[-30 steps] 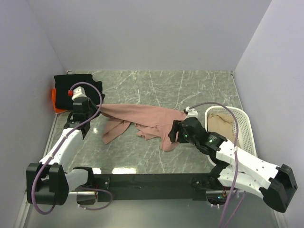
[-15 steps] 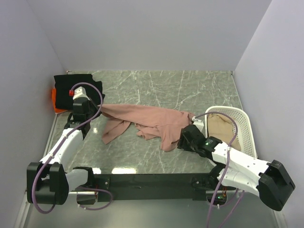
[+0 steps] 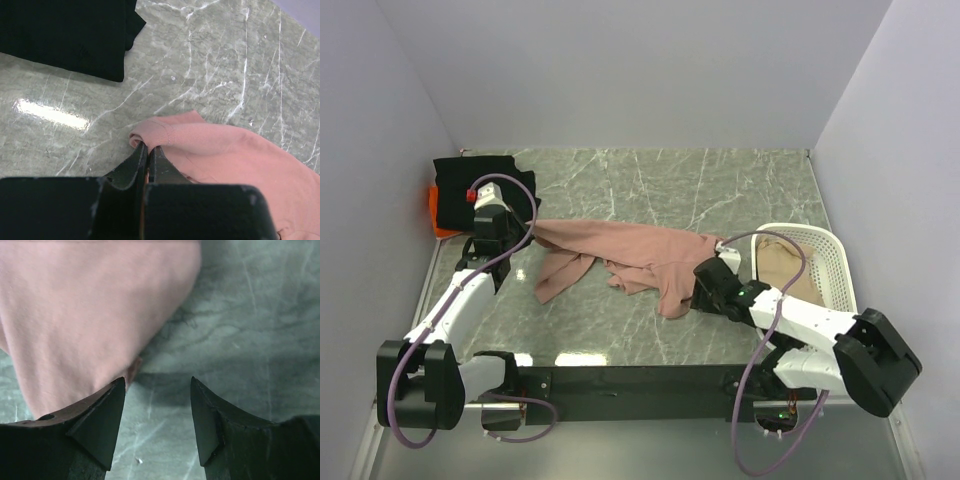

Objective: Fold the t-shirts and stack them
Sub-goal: Flatten the tshirt out

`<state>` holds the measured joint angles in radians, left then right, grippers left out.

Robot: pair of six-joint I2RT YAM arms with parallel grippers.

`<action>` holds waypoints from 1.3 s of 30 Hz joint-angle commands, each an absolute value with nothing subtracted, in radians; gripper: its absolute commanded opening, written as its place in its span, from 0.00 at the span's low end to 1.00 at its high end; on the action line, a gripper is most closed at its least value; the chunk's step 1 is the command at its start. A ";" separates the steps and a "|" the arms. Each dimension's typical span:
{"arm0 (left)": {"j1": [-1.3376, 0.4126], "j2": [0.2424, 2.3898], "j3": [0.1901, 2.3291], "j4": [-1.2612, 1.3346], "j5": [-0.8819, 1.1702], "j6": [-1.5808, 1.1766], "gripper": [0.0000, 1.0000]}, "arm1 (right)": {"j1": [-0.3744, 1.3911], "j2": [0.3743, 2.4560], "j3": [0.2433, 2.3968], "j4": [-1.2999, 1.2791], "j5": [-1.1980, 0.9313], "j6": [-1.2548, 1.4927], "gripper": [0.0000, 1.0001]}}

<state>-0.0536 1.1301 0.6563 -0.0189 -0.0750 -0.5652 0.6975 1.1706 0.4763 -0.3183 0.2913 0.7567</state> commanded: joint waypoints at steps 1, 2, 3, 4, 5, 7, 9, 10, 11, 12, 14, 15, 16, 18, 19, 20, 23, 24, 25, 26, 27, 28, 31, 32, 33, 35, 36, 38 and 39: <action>-0.049 1.124 0.650 0.021 -0.063 -0.554 0.01 | 0.692 1.198 0.522 -0.242 0.302 0.730 0.62; -0.049 1.127 0.652 0.021 -0.061 -0.552 0.01 | 0.692 1.207 0.529 -0.235 0.295 0.726 0.62; -0.049 1.129 0.653 0.021 -0.060 -0.552 0.00 | 0.693 1.222 0.532 -0.227 0.287 0.719 0.61; -0.049 1.131 0.653 0.021 -0.058 -0.552 0.01 | 0.692 1.230 0.532 -0.209 0.282 0.716 0.61; -0.049 1.132 0.653 0.021 -0.057 -0.552 0.01 | 0.692 1.245 0.537 -0.206 0.279 0.712 0.61; -0.049 1.132 0.652 0.020 -0.057 -0.552 0.01 | 0.692 1.264 0.546 -0.198 0.285 0.709 0.61; -0.051 1.132 0.652 0.023 -0.054 -0.552 0.01 | 0.692 1.288 0.552 -0.189 0.288 0.698 0.61; -0.049 1.132 0.650 0.023 -0.054 -0.552 0.01 | 0.692 1.295 0.557 -0.184 0.285 0.695 0.61; -0.049 1.132 0.650 0.023 -0.051 -0.552 0.01 | 0.692 1.301 0.560 -0.180 0.284 0.690 0.61; -0.049 1.134 0.650 0.023 -0.052 -0.552 0.01 | 0.690 1.311 0.563 -0.172 0.278 0.687 0.61; -0.049 1.134 0.650 0.023 -0.052 -0.551 0.01 | 0.693 1.322 0.574 -0.170 0.272 0.684 0.60; -0.049 1.134 0.650 0.021 -0.052 -0.551 0.00 | 0.692 1.331 0.575 -0.170 0.270 0.686 0.57; -0.049 1.134 0.650 0.023 -0.052 -0.551 0.01 | 0.693 1.336 0.580 -0.170 0.264 0.684 0.55; -0.049 1.132 0.650 0.023 -0.052 -0.551 0.01 | 0.692 1.345 0.580 -0.169 0.255 0.684 0.48; -0.049 1.132 0.650 0.023 -0.052 -0.551 0.01 | 0.692 1.348 0.575 -0.167 0.252 0.686 0.45; -0.049 1.132 0.650 0.023 -0.051 -0.551 0.00 | 0.693 1.351 0.572 -0.167 0.249 0.687 0.41; -0.049 1.132 0.650 0.025 -0.049 -0.551 0.01 | 0.693 1.356 0.558 -0.164 0.221 0.693 0.18; -0.049 1.132 0.650 0.025 -0.049 -0.551 0.01 | 0.692 1.348 0.554 -0.166 0.212 0.695 0.07; -0.049 1.131 0.650 0.023 -0.049 -0.551 0.01 | 0.693 1.341 0.548 -0.172 0.204 0.696 0.01; -0.049 1.131 0.650 0.023 -0.049 -0.551 0.01 | 0.693 1.330 0.546 -0.176 0.186 0.696 0.00; -0.049 1.129 0.650 0.023 -0.048 -0.551 0.01 | 0.693 1.295 0.543 -0.195 0.178 0.695 0.00; -0.049 1.123 0.650 0.023 -0.046 -0.552 0.01 | 0.693 1.267 0.540 -0.208 0.175 0.695 0.00; -0.051 1.108 0.658 0.015 -0.040 -0.560 0.01 | 0.693 1.122 0.561 -0.312 0.199 0.687 0.00; -0.049 1.101 0.661 0.014 -0.029 -0.566 0.01 | 0.693 1.032 0.574 -0.346 0.215 0.684 0.00; -0.049 1.097 0.667 0.012 -0.022 -0.571 0.01 | 0.693 0.985 0.590 -0.412 0.253 0.681 0.00; -0.049 1.074 0.681 0.008 -0.008 -0.586 0.01 | 0.693 0.861 0.647 -0.466 0.294 0.667 0.00; -0.049 1.066 0.689 0.005 0.008 -0.591 0.01 | 0.692 0.826 0.669 -0.504 0.334 0.661 0.00; -0.048 1.042 0.715 0.003 0.024 -0.607 0.01 | 0.690 0.744 0.727 -0.514 0.373 0.632 0.00; -0.048 1.032 0.725 0.003 0.043 -0.614 0.01 | 0.689 0.727 0.745 -0.518 0.391 0.620 0.00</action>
